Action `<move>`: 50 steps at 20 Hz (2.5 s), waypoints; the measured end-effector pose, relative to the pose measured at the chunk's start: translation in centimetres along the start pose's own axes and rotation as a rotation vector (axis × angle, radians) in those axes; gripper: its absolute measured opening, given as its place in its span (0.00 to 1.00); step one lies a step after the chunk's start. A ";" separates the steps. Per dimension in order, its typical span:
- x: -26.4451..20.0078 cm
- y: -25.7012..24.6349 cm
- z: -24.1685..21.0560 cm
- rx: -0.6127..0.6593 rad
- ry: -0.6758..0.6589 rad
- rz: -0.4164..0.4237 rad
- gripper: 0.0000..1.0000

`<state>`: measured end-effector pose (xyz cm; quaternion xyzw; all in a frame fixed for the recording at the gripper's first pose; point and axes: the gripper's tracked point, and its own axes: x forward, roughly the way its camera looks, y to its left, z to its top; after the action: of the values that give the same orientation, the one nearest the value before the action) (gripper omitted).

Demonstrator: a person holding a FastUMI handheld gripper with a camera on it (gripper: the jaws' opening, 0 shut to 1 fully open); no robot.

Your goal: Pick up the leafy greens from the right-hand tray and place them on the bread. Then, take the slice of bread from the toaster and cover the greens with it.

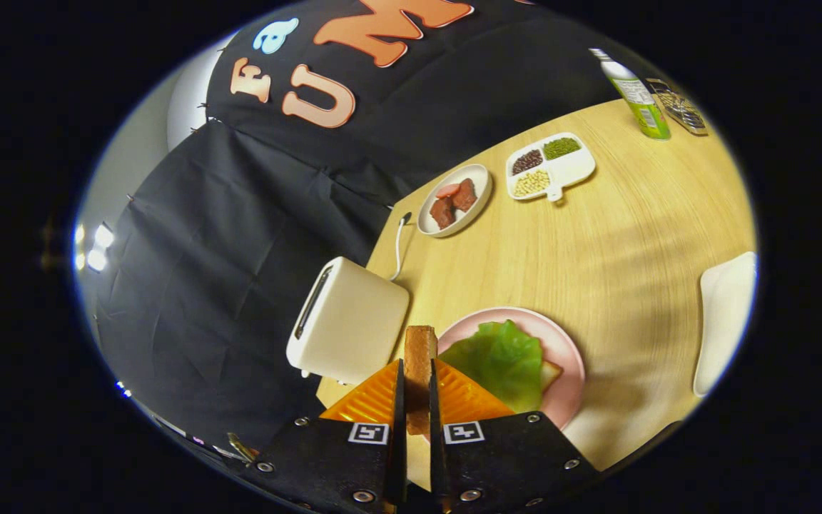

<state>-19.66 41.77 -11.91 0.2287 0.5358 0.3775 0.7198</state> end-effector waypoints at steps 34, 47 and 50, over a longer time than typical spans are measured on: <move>-11.1 0.1 9.7 -0.678 -0.666 -0.376 0.95; -19.2 4.8 13.1 -0.767 -1.006 -0.423 0.96; -20.6 4.6 13.4 -0.781 -1.044 -0.485 0.96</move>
<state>-11.24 29.32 8.11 -0.0215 -0.0195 0.2120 0.9768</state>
